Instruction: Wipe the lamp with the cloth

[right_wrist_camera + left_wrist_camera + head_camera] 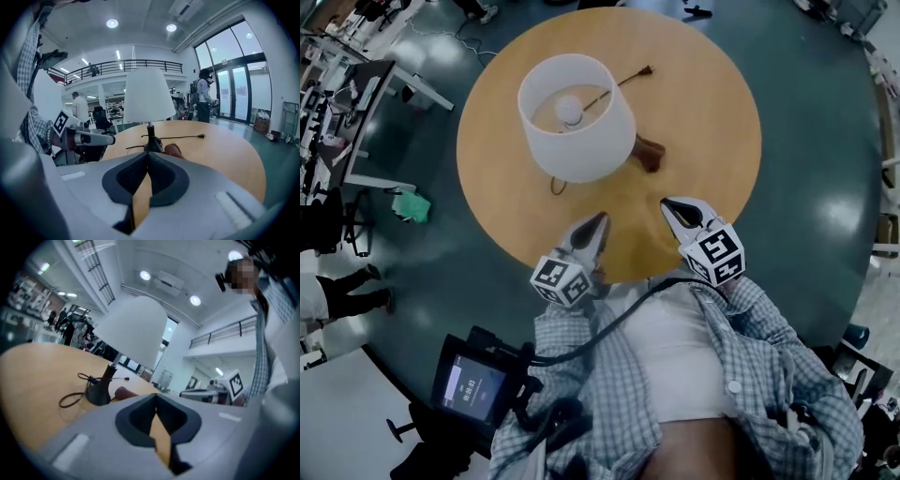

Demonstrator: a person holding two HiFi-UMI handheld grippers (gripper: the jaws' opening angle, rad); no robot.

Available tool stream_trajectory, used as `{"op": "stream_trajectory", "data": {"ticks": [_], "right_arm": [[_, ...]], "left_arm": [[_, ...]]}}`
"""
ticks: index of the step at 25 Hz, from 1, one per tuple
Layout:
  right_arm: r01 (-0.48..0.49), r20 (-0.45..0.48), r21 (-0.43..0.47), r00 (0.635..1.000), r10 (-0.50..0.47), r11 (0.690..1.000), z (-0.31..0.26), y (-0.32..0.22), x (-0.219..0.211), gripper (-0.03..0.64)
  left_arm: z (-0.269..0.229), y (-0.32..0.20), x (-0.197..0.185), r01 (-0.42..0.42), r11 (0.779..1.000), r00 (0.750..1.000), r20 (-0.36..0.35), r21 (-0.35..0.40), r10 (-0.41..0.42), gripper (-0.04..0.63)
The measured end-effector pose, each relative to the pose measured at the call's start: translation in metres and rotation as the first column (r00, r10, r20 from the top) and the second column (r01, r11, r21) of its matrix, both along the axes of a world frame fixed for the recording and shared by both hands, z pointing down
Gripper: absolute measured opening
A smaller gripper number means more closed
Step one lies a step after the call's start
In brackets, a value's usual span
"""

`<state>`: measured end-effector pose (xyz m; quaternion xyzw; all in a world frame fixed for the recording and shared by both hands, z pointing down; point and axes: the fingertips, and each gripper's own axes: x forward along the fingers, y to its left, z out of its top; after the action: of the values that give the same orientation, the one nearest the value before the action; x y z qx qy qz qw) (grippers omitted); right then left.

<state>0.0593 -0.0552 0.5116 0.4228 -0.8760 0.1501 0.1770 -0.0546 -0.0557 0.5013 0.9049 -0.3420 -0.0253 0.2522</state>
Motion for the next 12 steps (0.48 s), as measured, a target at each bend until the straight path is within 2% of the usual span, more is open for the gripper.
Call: {"op": "stream_trajectory", "data": {"ticks": [2, 3, 4, 6, 9, 12], "right_arm": [[0.015, -0.009, 0.007, 1.000, -0.015, 1.000, -0.008, -0.019, 0.002, 0.003], [0.019, -0.011, 0.011, 1.000, -0.019, 1.000, -0.011, -0.025, 0.002, 0.003], [0.023, -0.013, 0.014, 1.000, -0.022, 1.000, -0.013, -0.029, 0.003, 0.003], [0.030, -0.017, 0.016, 0.999, -0.030, 0.999, -0.015, -0.035, 0.006, 0.004], [0.047, -0.027, 0.005, 0.999, -0.046, 0.999, -0.015, -0.044, 0.010, 0.003], [0.066, -0.042, -0.012, 0.997, -0.066, 0.998, -0.012, -0.051, 0.010, 0.004]], "left_arm": [[-0.011, -0.022, -0.005, 0.048, 0.998, 0.983, -0.173, -0.046, -0.055, 0.005], [-0.014, -0.030, -0.009, 0.066, 0.996, 0.967, -0.241, -0.068, -0.081, 0.049], [-0.018, -0.037, -0.012, 0.082, 0.993, 0.951, -0.292, -0.088, -0.104, 0.096], [-0.026, -0.048, -0.016, 0.110, 0.987, 0.915, -0.375, -0.115, -0.146, 0.119], [-0.037, -0.063, -0.026, 0.142, 0.982, 0.833, -0.521, -0.125, -0.187, 0.165], [-0.053, -0.066, -0.028, 0.120, 0.987, 0.738, -0.655, -0.109, -0.162, 0.239]]}}
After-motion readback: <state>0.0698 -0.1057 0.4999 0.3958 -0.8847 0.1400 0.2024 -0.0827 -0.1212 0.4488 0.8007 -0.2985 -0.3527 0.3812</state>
